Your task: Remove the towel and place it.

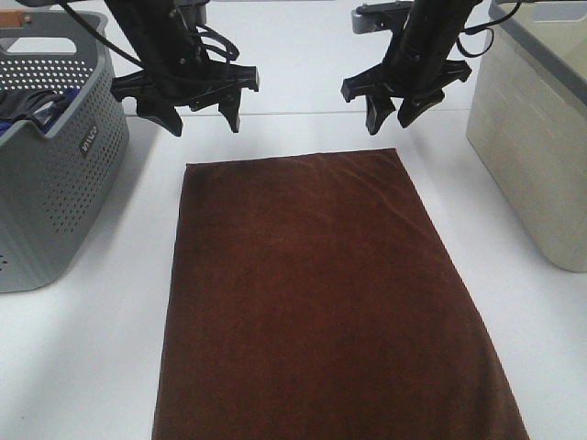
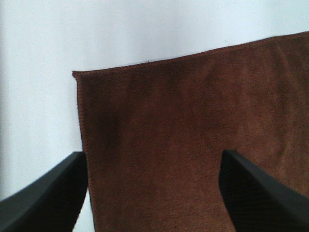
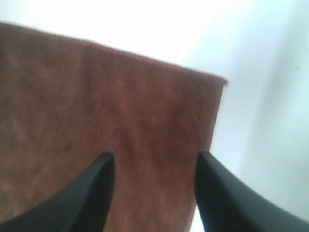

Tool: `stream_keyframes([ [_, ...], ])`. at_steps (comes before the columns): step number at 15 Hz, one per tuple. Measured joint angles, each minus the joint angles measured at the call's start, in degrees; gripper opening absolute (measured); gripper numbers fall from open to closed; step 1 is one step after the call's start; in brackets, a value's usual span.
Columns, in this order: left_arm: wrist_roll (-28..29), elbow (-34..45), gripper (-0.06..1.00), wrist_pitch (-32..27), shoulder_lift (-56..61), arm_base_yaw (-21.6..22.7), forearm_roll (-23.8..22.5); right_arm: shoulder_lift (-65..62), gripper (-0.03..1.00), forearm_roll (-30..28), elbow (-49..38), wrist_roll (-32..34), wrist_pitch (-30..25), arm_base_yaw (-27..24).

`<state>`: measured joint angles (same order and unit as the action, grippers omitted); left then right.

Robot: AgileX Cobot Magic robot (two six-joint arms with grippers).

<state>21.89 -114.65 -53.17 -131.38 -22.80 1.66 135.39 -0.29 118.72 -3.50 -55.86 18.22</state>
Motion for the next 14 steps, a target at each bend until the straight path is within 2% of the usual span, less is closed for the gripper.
stream_keyframes([
  [4, -0.8, -2.41, 0.72, -1.6, -2.41, 0.0, 1.38, 5.5, 0.5, -1.78, 1.2, 3.15, 7.85, -0.06],
  [6, -1.49, -2.41, 0.72, -1.6, -2.41, 0.0, 1.38, 6.3, 0.5, -3.21, 1.26, 4.24, 8.71, -0.11],
  [7, -2.35, -2.41, 0.72, -1.6, -2.41, 0.0, 1.38, 6.99, 0.5, -7.51, 1.26, 6.59, 10.26, -0.11],
  [8, -2.69, -2.41, 0.72, -1.6, -2.41, 0.0, 1.38, 7.05, 0.5, -8.94, 1.26, 7.62, 10.83, -0.11],
  [14, -3.15, -2.41, 0.72, -1.6, -2.41, 0.0, 1.09, 8.25, 0.5, -7.96, 1.26, 8.59, 12.83, -2.23],
])
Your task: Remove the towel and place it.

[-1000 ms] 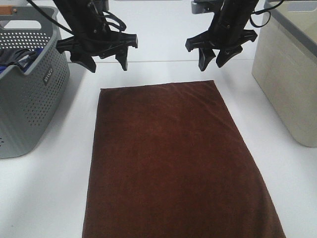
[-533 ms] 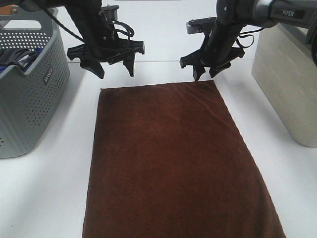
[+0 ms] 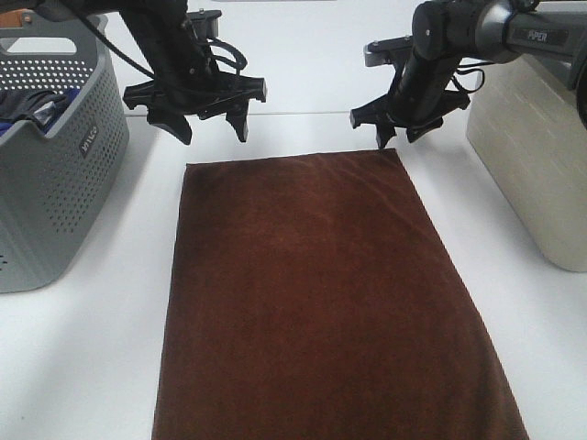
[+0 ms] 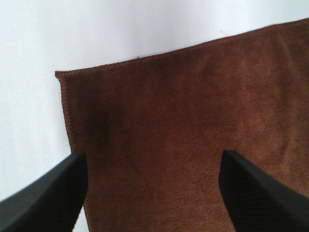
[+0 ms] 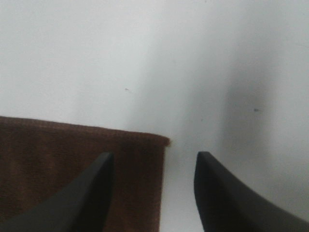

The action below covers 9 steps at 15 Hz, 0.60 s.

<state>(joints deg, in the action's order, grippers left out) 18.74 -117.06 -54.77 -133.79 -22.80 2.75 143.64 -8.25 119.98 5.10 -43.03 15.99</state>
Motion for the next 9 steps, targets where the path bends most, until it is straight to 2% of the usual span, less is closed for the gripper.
stream_keyframes([
  [4, 0.0, 0.0, 0.72, 0.0, 0.0, 0.0, -0.17, 1.72, 0.5, 4.47, 0.0, -1.95, 0.0, -0.11],
  [7, 0.0, 0.0, 0.72, 0.0, 0.0, 0.0, -0.17, 2.18, 0.48, 4.24, 0.0, -2.46, 0.0, -0.11],
  [9, 0.0, 0.0, 0.72, 0.0, 0.0, 0.0, -0.17, 2.35, 0.43, 3.9, 0.23, -2.46, -0.11, -0.11],
])
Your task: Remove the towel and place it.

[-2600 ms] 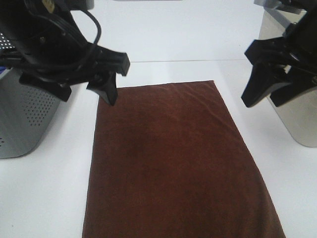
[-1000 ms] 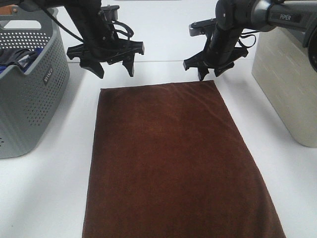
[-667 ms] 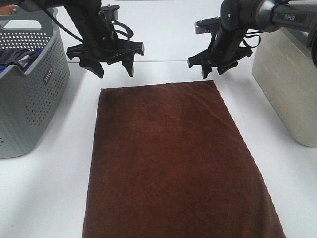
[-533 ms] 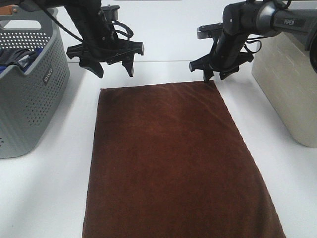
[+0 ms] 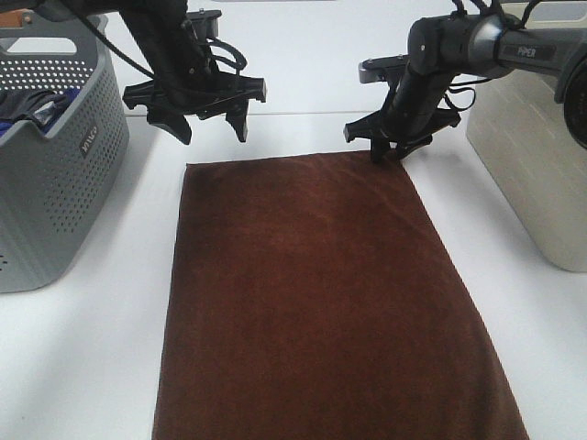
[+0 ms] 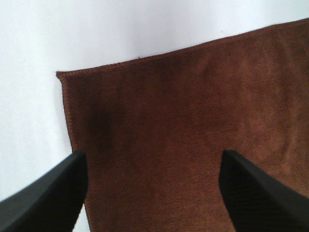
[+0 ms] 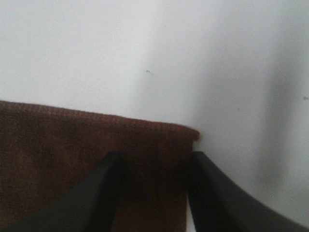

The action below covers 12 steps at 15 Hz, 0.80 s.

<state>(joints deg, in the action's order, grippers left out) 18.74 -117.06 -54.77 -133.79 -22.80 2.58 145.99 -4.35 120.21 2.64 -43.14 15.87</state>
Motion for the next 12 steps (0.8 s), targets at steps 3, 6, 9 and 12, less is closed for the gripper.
stream_keyframes([
  [3, 0.0, 0.0, 0.72, 0.0, 0.0, 0.0, 0.0, 0.06, 0.15, 0.0, 0.0, -0.52, -0.34, 0.23],
  [6, -0.63, 0.0, 0.7, 0.57, 0.0, 0.0, -0.8, 0.06, 0.0, -0.29, 0.29, -1.55, -1.89, 0.23],
  [9, -0.8, -0.06, 0.61, 3.09, -1.15, 0.0, -3.09, 0.06, 0.0, -2.75, 0.46, -1.55, -4.18, 0.23],
  [12, 0.86, -0.17, 0.59, 4.93, -4.24, 0.11, -4.13, 0.06, 0.0, -3.27, 0.63, -1.55, -4.7, 0.23],
])
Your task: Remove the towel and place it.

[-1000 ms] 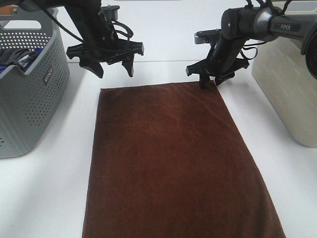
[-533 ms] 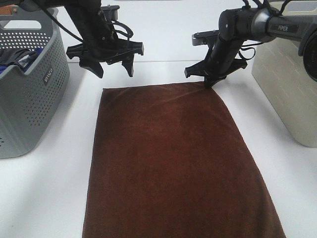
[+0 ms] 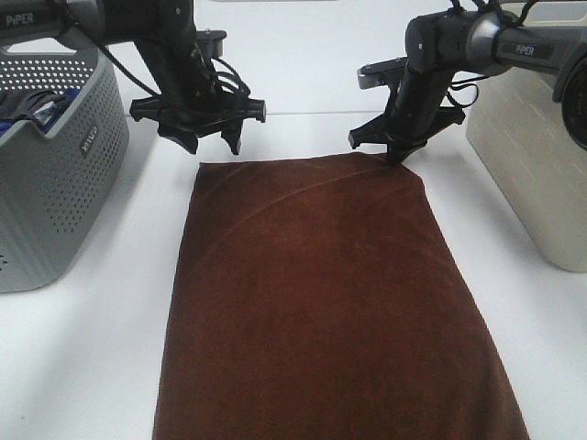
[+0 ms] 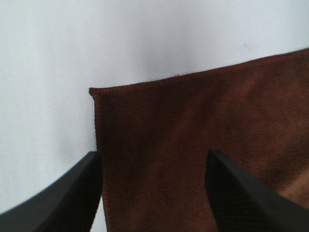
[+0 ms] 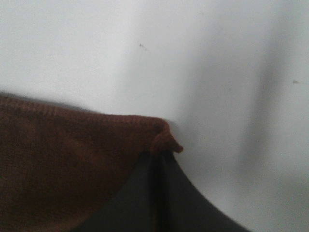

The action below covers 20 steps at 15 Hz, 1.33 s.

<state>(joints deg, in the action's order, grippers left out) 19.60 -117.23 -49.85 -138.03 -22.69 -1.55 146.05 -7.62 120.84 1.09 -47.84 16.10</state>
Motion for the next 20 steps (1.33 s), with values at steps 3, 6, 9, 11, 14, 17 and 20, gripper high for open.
stream_keyframes([
  [3, 2.06, -1.78, 0.59, 0.46, -3.04, 1.43, -1.66, 0.0, 0.0, 0.0, 0.0, 0.0, -0.17, 0.0],
  [6, 2.35, -4.07, 0.59, 1.72, -5.61, 2.06, -2.64, 0.0, 0.0, 0.0, 0.0, 0.0, -0.17, 0.0],
  [9, 2.35, -5.21, 0.57, 3.5, -8.42, 2.06, -3.38, 0.0, 0.0, 0.06, 0.0, 0.0, -0.17, 0.0],
  [11, 2.35, -6.3, 0.51, 4.07, -9.97, 2.06, -4.24, 0.0, 0.0, 0.06, 0.0, 0.0, -0.29, 0.0],
  [14, 2.35, -6.47, 0.23, 5.9, -10.37, 2.01, -5.73, 0.0, 0.0, 0.06, 0.0, 0.0, -0.29, 0.0],
  [17, 0.0, -6.47, 0.01, 6.65, -10.43, 2.01, -6.02, 0.0, 0.0, 0.06, 0.0, 0.0, -0.23, 0.0],
  [20, -0.69, -8.08, 0.01, 7.45, -10.83, 2.01, -6.88, 0.29, 0.0, -1.09, 0.86, 0.0, -0.63, 0.06],
])
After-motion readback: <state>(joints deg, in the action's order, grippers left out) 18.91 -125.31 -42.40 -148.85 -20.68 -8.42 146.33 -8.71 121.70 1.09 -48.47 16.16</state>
